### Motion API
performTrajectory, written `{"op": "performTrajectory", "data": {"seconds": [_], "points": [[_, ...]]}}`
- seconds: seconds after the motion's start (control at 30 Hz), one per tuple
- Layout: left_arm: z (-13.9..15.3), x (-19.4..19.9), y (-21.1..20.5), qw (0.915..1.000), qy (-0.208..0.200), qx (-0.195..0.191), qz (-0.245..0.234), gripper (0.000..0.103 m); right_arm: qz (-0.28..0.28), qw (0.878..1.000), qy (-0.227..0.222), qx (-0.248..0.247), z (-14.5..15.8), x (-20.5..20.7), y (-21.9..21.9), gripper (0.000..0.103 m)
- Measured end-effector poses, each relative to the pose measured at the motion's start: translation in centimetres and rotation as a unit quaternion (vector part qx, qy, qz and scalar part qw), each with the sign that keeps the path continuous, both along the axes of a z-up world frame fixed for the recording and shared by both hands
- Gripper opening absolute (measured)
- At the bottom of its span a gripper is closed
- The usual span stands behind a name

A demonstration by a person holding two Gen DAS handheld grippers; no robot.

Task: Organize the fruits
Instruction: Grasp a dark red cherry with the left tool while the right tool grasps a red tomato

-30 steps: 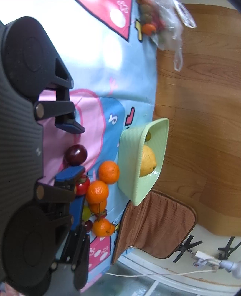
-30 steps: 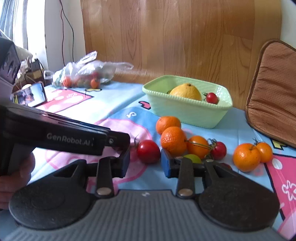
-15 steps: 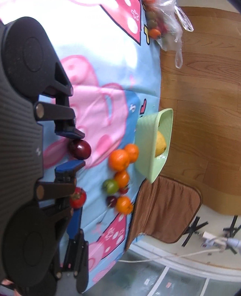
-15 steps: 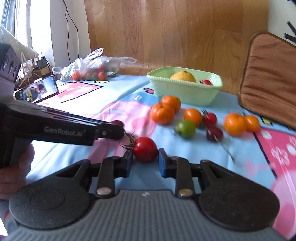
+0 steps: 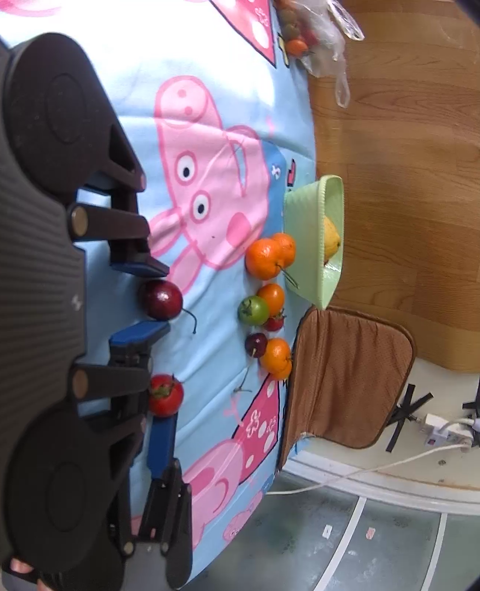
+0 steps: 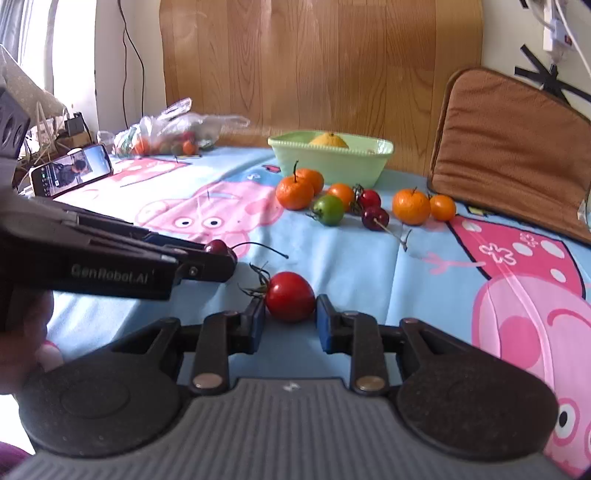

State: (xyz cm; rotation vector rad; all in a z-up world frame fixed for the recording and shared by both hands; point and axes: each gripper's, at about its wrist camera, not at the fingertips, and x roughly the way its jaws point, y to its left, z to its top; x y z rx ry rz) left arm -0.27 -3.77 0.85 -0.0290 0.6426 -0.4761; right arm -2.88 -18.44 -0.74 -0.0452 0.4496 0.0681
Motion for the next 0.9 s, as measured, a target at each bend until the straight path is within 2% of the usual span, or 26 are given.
{"op": "performTrajectory", "data": {"seconds": [0.23, 0.43, 0.47, 0.53, 0.63, 0.7, 0.83, 0.9], "points": [[0.0, -0.2, 0.0, 0.9999, -0.007, 0.006, 0.006, 0.039, 0.003, 1.0, -0.001, 0.014, 0.0, -0.2, -0.3, 0.034], [0.0, -0.1, -0.5, 0.9998, -0.01, 0.017, 0.001, 0.041, 0.007, 1.0, -0.002, 0.02, 0.0, -0.3, -0.3, 0.037], [0.0, -0.1, -0.6, 0.9998, -0.011, 0.019, 0.001, 0.04, 0.01, 1.0, -0.002, 0.02, 0.0, -0.3, -0.3, 0.041], [0.0, -0.2, -0.7, 0.9997, -0.012, 0.023, -0.002, 0.039, 0.011, 1.0, -0.002, 0.017, 0.0, -0.4, -0.2, 0.041], [-0.1, -0.3, -0.8, 0.9997, -0.013, 0.019, -0.012, 0.028, 0.009, 1.0, -0.003, 0.02, 0.0, -0.3, -0.3, 0.039], [-0.1, -0.5, -0.9, 0.9995, -0.017, 0.022, -0.014, 0.027, 0.007, 1.0, -0.005, 0.022, 0.0, -0.4, -0.4, 0.032], [0.7, -0.2, -0.6, 0.9996, -0.014, 0.0, -0.022, 0.027, 0.008, 0.999, -0.014, 0.027, 0.3, -0.3, -0.5, 0.032], [1.8, 0.5, -0.8, 0.9994, -0.022, -0.008, -0.027, 0.027, 0.013, 0.999, -0.011, 0.048, 0.8, 0.5, -1.0, 0.032]]}}
